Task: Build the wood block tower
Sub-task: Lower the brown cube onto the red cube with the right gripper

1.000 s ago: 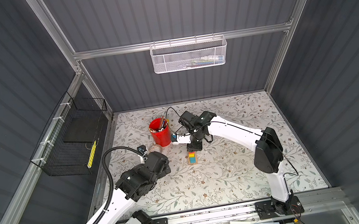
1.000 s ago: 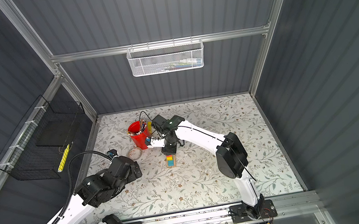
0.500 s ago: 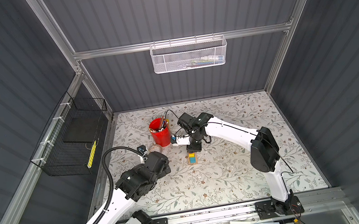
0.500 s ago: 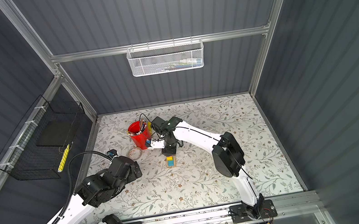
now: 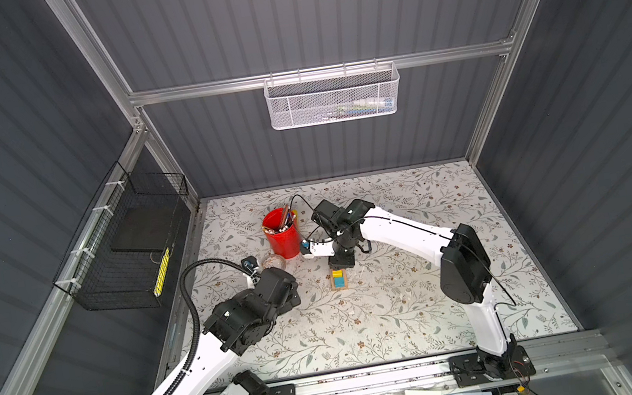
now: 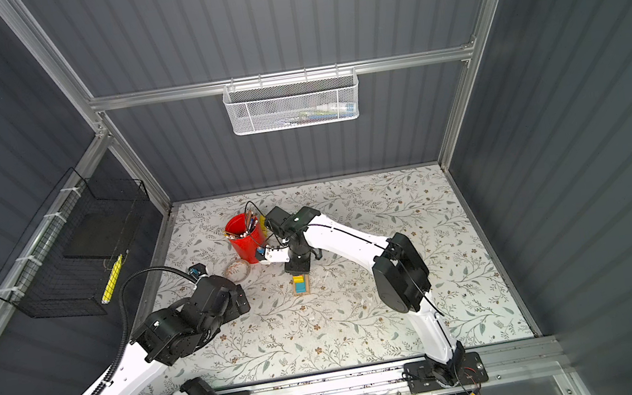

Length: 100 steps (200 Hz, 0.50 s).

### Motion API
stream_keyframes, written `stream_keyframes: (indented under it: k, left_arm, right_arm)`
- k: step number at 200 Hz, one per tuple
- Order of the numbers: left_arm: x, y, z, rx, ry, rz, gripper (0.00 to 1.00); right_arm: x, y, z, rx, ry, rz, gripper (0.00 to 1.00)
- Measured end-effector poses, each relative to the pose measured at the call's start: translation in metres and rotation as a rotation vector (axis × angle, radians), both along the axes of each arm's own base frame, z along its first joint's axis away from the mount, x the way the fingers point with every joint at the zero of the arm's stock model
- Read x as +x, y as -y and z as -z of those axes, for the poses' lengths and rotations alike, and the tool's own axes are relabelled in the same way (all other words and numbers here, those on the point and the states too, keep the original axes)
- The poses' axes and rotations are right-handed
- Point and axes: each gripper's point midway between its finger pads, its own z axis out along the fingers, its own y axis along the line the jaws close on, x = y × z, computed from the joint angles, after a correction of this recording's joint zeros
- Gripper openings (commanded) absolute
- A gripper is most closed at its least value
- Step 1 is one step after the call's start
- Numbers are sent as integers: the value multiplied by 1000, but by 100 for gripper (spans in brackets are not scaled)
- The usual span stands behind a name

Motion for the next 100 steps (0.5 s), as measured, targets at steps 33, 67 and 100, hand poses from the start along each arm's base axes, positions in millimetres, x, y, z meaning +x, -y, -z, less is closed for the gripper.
stream_keyframes:
  k: [33,67,100]
  left_arm:
    - [0,0,0,1,1,-1,100]
    - [0,0,0,2,2,-1,100]
    - [0,0,0,1,2,-2,100]
  right_arm:
    - [2,2,0,-9,11,-3,48]
    - [2,2,0,-11,12,-3,51]
    - [2,2,0,-10,10,-4,49]
